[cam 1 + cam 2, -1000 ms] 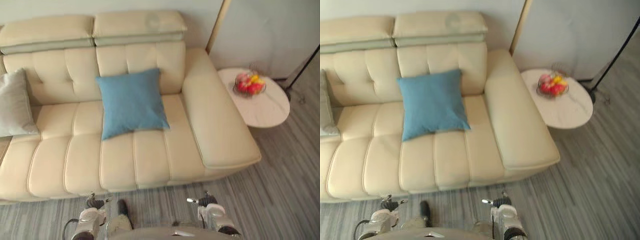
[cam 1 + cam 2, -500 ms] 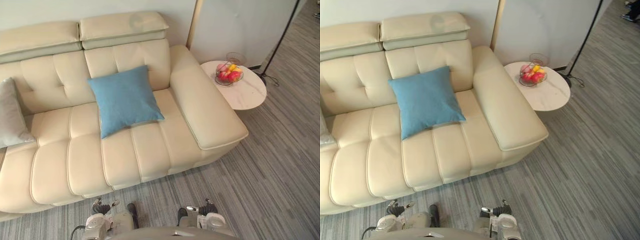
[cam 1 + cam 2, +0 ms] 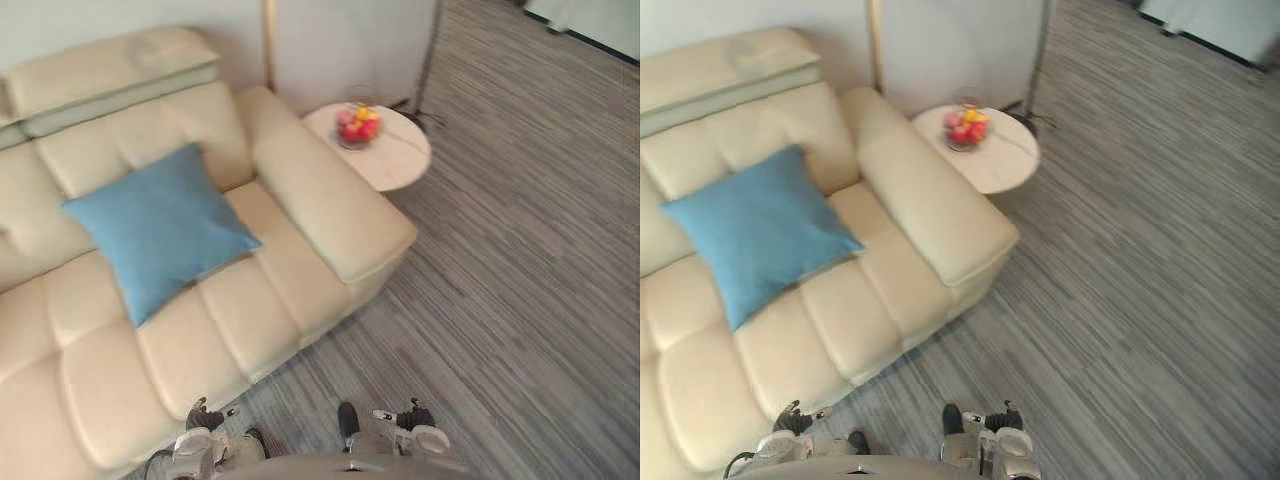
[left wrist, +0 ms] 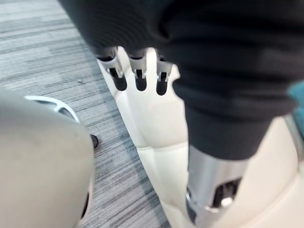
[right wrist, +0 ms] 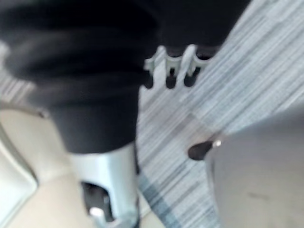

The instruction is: Pick up cushions and gather them together orderly.

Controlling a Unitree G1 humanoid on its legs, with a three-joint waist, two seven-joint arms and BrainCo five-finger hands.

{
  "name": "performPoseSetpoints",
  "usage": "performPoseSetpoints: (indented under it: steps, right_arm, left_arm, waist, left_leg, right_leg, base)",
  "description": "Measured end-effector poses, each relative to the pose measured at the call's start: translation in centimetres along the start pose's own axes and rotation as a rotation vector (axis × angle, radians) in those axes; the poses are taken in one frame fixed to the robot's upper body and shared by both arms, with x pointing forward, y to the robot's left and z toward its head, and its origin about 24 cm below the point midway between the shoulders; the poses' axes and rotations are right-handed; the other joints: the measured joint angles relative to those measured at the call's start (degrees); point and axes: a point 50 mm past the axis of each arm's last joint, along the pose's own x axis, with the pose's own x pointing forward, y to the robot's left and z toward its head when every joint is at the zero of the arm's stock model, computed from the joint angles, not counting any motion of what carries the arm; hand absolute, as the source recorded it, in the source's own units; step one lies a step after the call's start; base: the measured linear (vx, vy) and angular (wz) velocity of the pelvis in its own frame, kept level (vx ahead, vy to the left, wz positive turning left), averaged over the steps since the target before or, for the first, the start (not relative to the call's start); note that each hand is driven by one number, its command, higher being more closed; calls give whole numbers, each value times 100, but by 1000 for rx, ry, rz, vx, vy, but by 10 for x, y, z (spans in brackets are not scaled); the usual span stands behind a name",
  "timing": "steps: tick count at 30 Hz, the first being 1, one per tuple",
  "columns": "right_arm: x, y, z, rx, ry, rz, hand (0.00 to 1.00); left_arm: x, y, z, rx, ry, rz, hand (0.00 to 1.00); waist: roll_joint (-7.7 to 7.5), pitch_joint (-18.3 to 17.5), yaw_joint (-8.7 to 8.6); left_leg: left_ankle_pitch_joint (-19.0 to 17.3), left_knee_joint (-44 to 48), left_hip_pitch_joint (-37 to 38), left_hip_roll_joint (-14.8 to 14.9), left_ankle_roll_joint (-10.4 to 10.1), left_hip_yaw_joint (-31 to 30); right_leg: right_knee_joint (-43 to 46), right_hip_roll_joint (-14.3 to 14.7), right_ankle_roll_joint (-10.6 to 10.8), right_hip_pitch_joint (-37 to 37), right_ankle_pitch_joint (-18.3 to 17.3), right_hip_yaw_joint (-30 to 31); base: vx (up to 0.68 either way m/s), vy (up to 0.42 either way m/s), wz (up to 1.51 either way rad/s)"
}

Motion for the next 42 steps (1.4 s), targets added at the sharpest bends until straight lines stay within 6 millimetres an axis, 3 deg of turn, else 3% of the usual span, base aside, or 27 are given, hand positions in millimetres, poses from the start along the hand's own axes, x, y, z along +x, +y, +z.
performPoseSetpoints:
  steps: [1,2,4,7,8,10,11,12,13,15,17,21,23,25,26,28,30,31,33,34,35,37,39,40,42]
  right_arm:
    - [1,-1,1,0,-3,-2,0]
    - [1,-1,2,3,-2,-5,0]
    - [1,-9,-3,15,14,-27,0]
    - [3,-19,-3,6,18,-48,0]
    - [4,-17,-1,13,19,-44,0]
    - [5,-17,0,23,20,-45,0]
    - [4,-16,0,28,18,-45,0]
    - [4,-15,0,28,16,-45,0]
    - [4,-16,0,22,16,-48,0]
    - [2,-16,0,31,8,-52,0]
    - [2,-15,0,35,6,-52,0]
    - [1,-16,-2,35,8,-56,0]
    - [1,-16,-1,38,7,-59,0]
    - [1,-16,-3,64,14,-66,0]
    - [0,-15,-4,73,15,-71,0]
    - [-2,-13,-11,93,39,-77,0]
    - [-4,-15,-16,91,50,-80,0]
    - [-3,-14,-14,96,43,-78,0]
    - [-2,-15,-11,93,42,-78,0]
    - [2,-12,-2,87,25,-68,0]
    - [4,-11,3,85,14,-64,0]
    - [7,-12,11,72,0,-60,0]
    - [7,-11,10,73,2,-59,0]
    - [7,-16,11,70,1,-70,0]
    - [10,-16,18,81,-11,-70,0]
  left_arm:
    - [0,-3,2,-2,-6,-9,0]
    - [0,-5,5,2,-13,-21,0]
    - [0,-4,1,18,-4,-23,0]
    - [-1,-2,-5,42,11,-27,0]
    - [-1,-1,-7,45,19,-25,0]
    - [-1,0,-5,43,16,-25,0]
    - [0,0,-3,39,9,-25,0]
    - [0,-1,0,30,-7,-26,0]
    - [0,-1,2,26,-17,-27,0]
    - [-1,-4,3,20,-25,-32,0]
    - [-3,-8,6,-1,-45,-37,0]
    - [-5,-13,8,-40,-58,-40,0]
    - [-5,-14,8,-51,-57,-38,0]
    - [-5,-12,7,-67,-51,-31,0]
    - [-4,-10,7,-67,-50,-26,0]
    - [-2,-3,10,-56,-59,-10,0]
    - [-3,-3,7,-48,-50,-11,0]
    - [-3,-4,8,-35,-55,-17,0]
    - [-3,-4,8,-19,-53,-20,0]
    - [-3,-3,7,1,-49,-18,0]
    - [-2,-2,6,32,-46,-23,0]
    - [0,-2,8,75,-47,-32,0]
    - [0,1,9,84,-48,-26,0]
    - [1,1,9,88,-47,-26,0]
    - [1,-2,11,91,-49,-35,0]
  waist:
    - [92,50,-32]
    - [99,66,-38]
    - [199,120,-30]
    - [293,130,-76]
    - [366,149,-39]
    - [330,200,-45]
    - [339,258,-70]
    - [372,321,-63]
    - [356,358,-29]
    - [392,384,-9]
    - [386,392,59]
    - [379,396,150]
    - [394,387,173]
    - [411,340,247]
    - [369,355,250]
    - [130,304,293]
    - [115,210,292]
    - [81,213,285]
    - [101,214,273]
    - [174,232,288]
    - [227,251,259]
    - [291,328,164]
    - [250,328,135]
    - [350,334,113]
    - [355,401,116]
  left_leg:
    - [-14,-1,29,53,20,261]
    - [-32,-72,184,54,9,577]
    - [-77,-134,513,81,-78,960]
    - [-212,-116,676,185,-258,928]
    - [-285,108,666,308,-290,915]
    - [-327,973,443,626,-256,855]
    - [-283,1861,196,930,-185,633]
    - [-119,2695,-35,1179,66,310]
    - [-27,3239,-250,1272,164,31]
    - [-427,3891,-635,1030,15,-658]
    - [-676,3671,-872,655,60,-940]
    - [-726,1955,-1008,73,-16,-1717]
    - [-719,1191,-915,-36,-32,-2072]
    - [-524,907,-796,-21,-87,-2022]
    - [-537,908,-773,13,-77,-1837]
    - [-647,983,-623,-96,-62,-1654]
    - [-717,969,-600,-170,-12,-1613]
    - [-763,854,-490,-206,1,-1363]
    - [-724,801,-348,-197,31,-1015]
    - [-728,723,-120,-136,48,-695]
    - [-726,624,42,-135,53,-635]
    - [-731,365,438,-139,61,-548]
    - [-756,279,671,-202,19,-430]
    - [-819,360,771,-155,-72,-385]
    - [-867,636,611,-80,-122,-418]
  right_leg:
    - [90,-107,-251,-82,-163,-771]
    - [506,-344,-459,-163,-745,-1995]
    - [868,-692,-464,-26,-1040,-3133]
    - [811,-329,-284,-56,-1099,-2620]
    - [816,-218,-309,-88,-1165,-2475]
    - [794,-47,-357,-80,-1203,-2296]
    - [753,51,-376,33,-1213,-2264]
    - [782,166,-446,167,-1250,-2130]
    - [841,239,-508,233,-1288,-1971]
    - [881,356,-575,344,-1332,-1575]
    - [873,451,-572,348,-1330,-1103]
    - [849,630,-567,291,-1333,-315]
    - [840,787,-564,173,-1331,19]
    - [622,972,-468,211,-1259,418]
    - [987,918,-376,78,-1340,430]
    - [965,793,-226,147,-1421,675]
    - [1029,808,-152,34,-1514,825]
    - [1262,678,-62,-113,-1700,731]
    - [1617,503,134,-321,-1690,434]
    - [1968,367,252,-521,-1587,-157]
    - [2206,221,223,-623,-1592,-817]
    - [2132,-12,-104,-670,-1852,-2018]
    - [1454,-135,-295,-669,-1444,-2613]
    - [1342,-41,-757,-519,-1117,-2963]
    - [1203,0,-875,-423,-1069,-3086]
  base:
    - [27,-110,-106]
    - [16,-111,-112]
    - [11,-116,-110]
    - [34,-154,-87]
    - [27,-206,-100]
    - [12,-173,-78]
    - [35,-148,-66]
    - [41,-128,-72]
    - [54,-52,-87]
    - [77,24,-97]
    - [75,57,-110]
    - [62,103,-116]
    - [79,184,-150]
    - [148,183,-157]
    - [165,147,-85]
    - [219,195,-84]
    - [206,191,-70]
    - [197,132,-56]
    - [218,96,-81]
    - [307,59,-108]
    - [264,47,-106]
    - [313,-40,-68]
    - [363,-82,-55]
    - [419,-99,-68]
    - [296,-64,-61]
